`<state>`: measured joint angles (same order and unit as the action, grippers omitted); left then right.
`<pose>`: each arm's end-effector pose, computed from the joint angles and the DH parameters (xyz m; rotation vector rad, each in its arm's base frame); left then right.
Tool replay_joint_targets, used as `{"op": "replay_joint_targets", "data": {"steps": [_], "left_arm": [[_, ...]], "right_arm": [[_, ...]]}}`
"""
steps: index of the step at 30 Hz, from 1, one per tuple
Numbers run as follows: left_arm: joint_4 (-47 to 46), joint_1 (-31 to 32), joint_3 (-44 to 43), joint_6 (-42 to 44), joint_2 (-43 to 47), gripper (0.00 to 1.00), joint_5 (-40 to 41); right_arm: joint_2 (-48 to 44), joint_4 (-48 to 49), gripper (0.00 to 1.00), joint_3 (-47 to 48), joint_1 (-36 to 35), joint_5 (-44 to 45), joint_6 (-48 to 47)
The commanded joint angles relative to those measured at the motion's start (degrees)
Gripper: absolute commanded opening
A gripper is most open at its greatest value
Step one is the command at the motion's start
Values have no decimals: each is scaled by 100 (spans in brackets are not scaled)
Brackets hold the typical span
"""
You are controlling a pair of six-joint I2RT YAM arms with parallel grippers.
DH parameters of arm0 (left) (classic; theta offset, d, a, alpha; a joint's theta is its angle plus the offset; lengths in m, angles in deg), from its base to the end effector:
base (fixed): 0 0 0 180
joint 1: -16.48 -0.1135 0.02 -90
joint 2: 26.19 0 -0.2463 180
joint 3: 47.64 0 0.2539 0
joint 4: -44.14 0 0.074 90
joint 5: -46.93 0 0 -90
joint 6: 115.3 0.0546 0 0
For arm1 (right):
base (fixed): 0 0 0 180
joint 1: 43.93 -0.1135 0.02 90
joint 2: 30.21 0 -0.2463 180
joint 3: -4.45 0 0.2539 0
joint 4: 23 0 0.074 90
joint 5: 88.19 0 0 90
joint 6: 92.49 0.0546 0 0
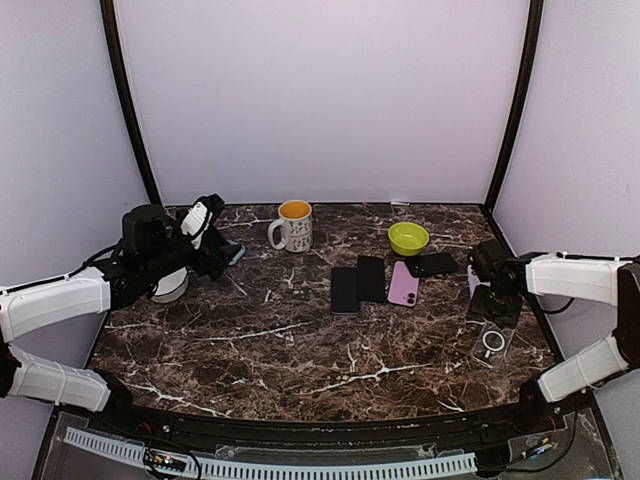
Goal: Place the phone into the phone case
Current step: Pick up the phone case from the corner of the board.
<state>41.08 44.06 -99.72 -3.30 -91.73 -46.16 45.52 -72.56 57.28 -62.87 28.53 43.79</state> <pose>0.2569 -0.1375 0.2554 0.7708 1.5750 -0.1183 0.2257 0.0515 0.1363 0.7126 2.5238 -0.3064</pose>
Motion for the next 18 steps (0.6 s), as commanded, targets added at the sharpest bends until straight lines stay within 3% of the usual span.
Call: {"op": "replay_joint_targets", "data": {"steps": [1,7,9,13,18], "left_arm": [[-256,33,54,77,42,99,209],[-374,31,134,136,70,99,453],[-382,35,118,123,53,99,461],[-349,33,99,93,49,99,414],[-307,38,81,106,86,99,446]], "right_arm": [[294,450,70,-228,-60,-459,426],[409,546,50,-429,-101,-557,516],[339,506,38,-470,-106,-525,541],[131,484,3,-581,-122,-686,560],[-376,-301,0,-373,-250,-458,563]]}}
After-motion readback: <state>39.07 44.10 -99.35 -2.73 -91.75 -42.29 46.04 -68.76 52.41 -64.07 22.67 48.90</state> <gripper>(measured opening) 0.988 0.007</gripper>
